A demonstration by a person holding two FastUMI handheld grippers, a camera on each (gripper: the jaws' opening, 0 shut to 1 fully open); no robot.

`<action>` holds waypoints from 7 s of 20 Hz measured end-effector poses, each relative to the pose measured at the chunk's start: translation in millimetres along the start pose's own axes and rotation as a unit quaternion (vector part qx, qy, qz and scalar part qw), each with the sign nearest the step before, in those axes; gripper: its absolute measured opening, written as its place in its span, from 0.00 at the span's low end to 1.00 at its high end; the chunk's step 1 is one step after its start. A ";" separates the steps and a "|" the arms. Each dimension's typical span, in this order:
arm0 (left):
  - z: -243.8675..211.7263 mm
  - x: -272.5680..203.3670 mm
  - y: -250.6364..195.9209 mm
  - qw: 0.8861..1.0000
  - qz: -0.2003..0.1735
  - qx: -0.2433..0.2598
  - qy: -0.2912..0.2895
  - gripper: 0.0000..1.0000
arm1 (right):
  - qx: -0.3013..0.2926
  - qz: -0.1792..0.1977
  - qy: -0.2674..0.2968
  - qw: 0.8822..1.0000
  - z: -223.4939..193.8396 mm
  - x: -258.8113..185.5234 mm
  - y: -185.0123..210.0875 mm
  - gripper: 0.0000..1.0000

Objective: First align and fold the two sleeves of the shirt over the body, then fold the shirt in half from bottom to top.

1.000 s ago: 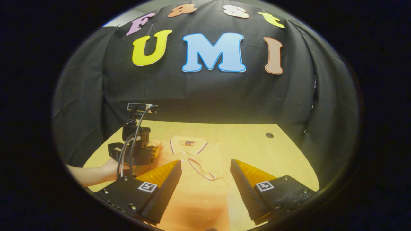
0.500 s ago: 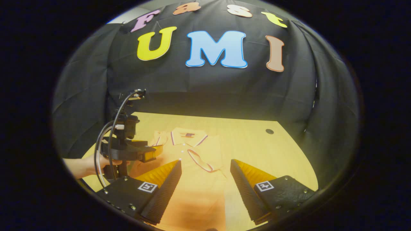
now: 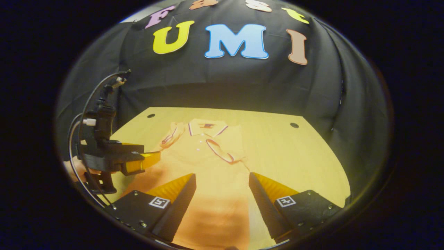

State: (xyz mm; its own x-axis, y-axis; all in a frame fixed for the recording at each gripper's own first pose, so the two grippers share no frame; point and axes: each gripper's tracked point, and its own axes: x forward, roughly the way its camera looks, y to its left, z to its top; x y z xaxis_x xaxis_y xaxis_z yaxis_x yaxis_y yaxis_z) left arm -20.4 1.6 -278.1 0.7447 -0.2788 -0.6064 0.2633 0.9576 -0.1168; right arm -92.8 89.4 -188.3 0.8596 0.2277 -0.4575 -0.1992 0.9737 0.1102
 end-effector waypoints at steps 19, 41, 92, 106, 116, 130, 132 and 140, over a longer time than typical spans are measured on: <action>-127.0 -114.7 -10.2 0.999 0.001 -0.021 0.051 0.94 | 0.001 -0.006 0.105 0.994 -126.6 -33.8 -14.9 0.96; -209.3 -168.4 -26.9 0.997 0.034 0.004 0.066 0.94 | 0.036 -0.012 0.151 0.988 -203.2 -73.0 -14.4 0.90; 143.1 28.4 29.7 0.991 -0.030 -0.103 -0.080 0.05 | 0.077 -0.011 -0.026 0.997 141.6 118.2 -45.1 0.00; 192.5 128.6 71.3 0.988 0.013 -0.081 -0.134 0.05 | 0.045 -0.017 -0.040 0.998 178.4 230.1 -41.7 0.00; 195.0 171.0 85.4 0.989 0.027 -0.059 -0.133 0.05 | 0.027 -0.024 -0.017 0.999 167.0 278.5 -37.7 0.00; 174.3 172.7 79.1 0.993 0.028 -0.044 -0.110 0.31 | -0.011 -0.028 0.002 1.000 154.5 266.9 -29.5 0.34; 175.9 163.6 76.7 0.992 0.028 -0.038 -0.115 0.43 | -0.008 -0.027 -0.005 1.000 157.0 257.8 -27.8 0.57; 202.5 103.5 53.2 0.986 0.027 -0.010 -0.167 0.86 | 0.004 -0.034 -0.056 0.998 178.8 213.6 -34.7 0.96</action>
State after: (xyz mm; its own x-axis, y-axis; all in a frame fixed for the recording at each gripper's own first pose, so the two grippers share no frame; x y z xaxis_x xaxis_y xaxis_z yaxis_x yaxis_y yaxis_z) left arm 194.8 8.9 -187.8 0.9185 -0.2331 -0.3193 0.2084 0.9718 -0.1101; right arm 181.8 103.6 -132.2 0.9183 0.1585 -0.3627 -0.1349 0.9868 0.0895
